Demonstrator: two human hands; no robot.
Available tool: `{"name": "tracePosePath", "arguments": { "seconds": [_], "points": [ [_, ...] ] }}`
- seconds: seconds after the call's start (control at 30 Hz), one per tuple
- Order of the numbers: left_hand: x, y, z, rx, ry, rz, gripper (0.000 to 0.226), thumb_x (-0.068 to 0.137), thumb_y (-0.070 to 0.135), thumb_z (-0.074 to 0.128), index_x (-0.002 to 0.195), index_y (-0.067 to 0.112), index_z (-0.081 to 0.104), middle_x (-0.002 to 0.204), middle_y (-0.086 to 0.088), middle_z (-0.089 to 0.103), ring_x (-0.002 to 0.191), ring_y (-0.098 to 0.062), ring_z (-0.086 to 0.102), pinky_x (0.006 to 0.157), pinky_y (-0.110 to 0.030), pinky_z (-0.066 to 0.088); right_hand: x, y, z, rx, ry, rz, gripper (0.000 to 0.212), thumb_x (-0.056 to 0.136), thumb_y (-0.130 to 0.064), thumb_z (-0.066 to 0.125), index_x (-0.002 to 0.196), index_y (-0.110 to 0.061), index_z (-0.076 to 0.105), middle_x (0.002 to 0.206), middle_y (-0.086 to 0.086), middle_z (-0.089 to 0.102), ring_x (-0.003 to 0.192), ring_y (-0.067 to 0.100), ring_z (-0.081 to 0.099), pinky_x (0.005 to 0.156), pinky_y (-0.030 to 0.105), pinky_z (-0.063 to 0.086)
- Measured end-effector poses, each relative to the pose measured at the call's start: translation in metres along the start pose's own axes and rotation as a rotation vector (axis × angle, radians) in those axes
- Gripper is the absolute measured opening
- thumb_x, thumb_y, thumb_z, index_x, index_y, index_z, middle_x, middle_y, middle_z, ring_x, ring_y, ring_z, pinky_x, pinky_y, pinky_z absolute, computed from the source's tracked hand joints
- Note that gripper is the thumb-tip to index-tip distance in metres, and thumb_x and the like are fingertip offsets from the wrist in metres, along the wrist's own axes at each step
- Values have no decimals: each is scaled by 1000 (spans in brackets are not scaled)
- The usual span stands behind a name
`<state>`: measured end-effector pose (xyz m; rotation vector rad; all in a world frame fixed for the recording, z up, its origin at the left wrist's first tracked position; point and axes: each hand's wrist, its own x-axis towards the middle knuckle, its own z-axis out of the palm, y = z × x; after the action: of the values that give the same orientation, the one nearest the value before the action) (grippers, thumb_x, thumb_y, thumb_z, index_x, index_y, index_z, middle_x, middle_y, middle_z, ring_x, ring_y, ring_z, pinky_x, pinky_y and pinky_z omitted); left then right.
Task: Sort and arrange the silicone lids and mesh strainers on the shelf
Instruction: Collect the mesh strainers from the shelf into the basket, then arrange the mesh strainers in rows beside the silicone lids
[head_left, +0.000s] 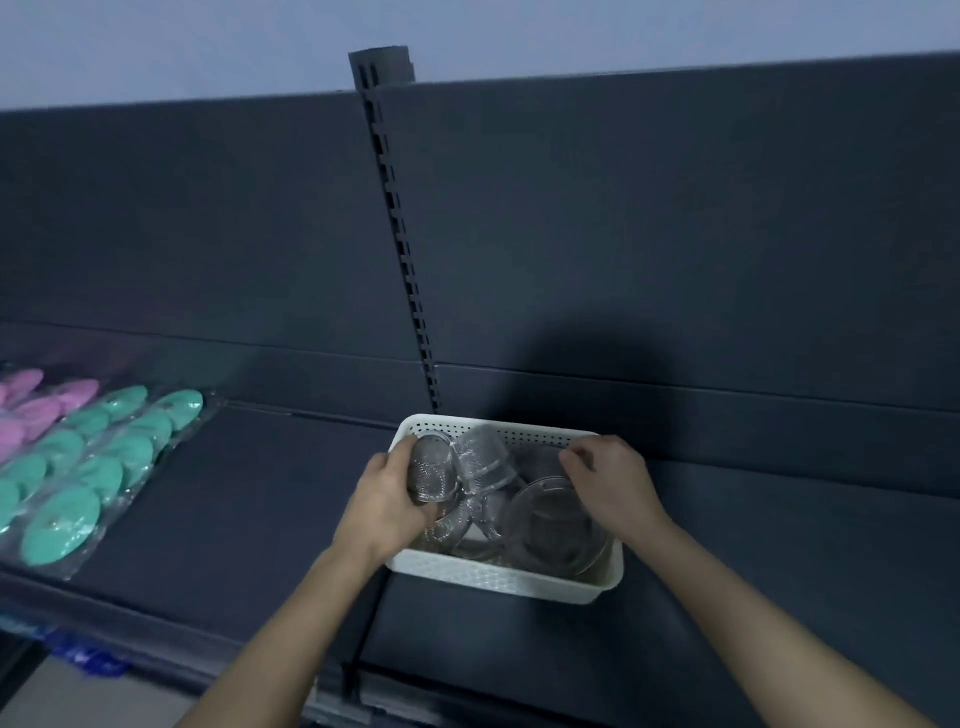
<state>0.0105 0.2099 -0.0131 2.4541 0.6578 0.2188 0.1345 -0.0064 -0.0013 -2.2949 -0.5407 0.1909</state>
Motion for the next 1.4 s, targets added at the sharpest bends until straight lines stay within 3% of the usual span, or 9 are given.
{"name": "tracePosePath", "arguments": {
  "seconds": [0.1,0.2,0.4,0.57,0.7,0.83,0.93,1.1,1.4],
  "points": [
    [11,-20,-11,-7,-33,49,80,72,26,75,141,27,36,106,3,43,104,-19,51,88,-23,40,-2,-17,17,-1,59,54,31,94,-20,52,73,1,61,62,5,56,53,11,46,48,20,33],
    [18,-38,-20,-24,-76,111,74,72,33,75,137,30,38,105,3,45,107,-21,49,87,-26,43,-4,-32,31,-46,106,100,32,94,-21,51,72,2,60,63,9,59,59,19,52,51,25,31],
    [30,-53,-31,-92,-184,179,88,67,47,74,141,24,33,125,-1,49,117,-18,45,95,-30,41,-11,-70,45,-318,188,118,29,92,-30,50,66,-17,53,70,2,55,75,24,52,80,37,42],
    [33,-53,-33,-171,-192,257,60,77,29,74,130,19,48,110,8,49,96,-4,46,67,-1,33,-14,-105,69,-391,48,-6,22,89,-30,55,103,-13,57,104,8,58,95,30,58,77,38,49],
    [38,-53,-25,-159,-193,286,57,72,36,74,122,21,53,116,3,58,104,-16,53,82,-21,43,-7,-112,80,-378,-18,27,58,84,-24,60,137,-13,39,126,15,51,114,35,52,92,40,47],
    [41,-46,-18,-28,-194,213,64,67,52,72,121,25,53,120,4,54,111,-21,50,89,-40,46,1,-110,80,-425,-78,95,78,80,-33,66,145,-16,25,119,16,55,115,36,50,94,42,45],
    [43,-39,-18,44,-168,112,60,67,54,69,119,26,54,119,7,55,112,-20,50,89,-40,40,2,-110,81,-475,-80,104,85,77,-41,69,144,-16,25,121,14,55,115,34,52,94,42,45],
    [43,-28,-20,10,-195,23,64,67,54,68,119,25,46,112,5,59,111,-19,52,100,-40,30,4,-108,80,-408,-31,110,88,70,-33,68,145,-15,25,127,13,47,119,32,47,97,37,43],
    [42,-48,-51,-407,-33,14,74,57,56,66,123,29,44,105,14,50,116,-18,43,99,-44,42,10,-131,79,-20,168,29,80,71,-37,77,138,-15,39,124,3,56,116,23,51,92,29,39]
  ]
}}
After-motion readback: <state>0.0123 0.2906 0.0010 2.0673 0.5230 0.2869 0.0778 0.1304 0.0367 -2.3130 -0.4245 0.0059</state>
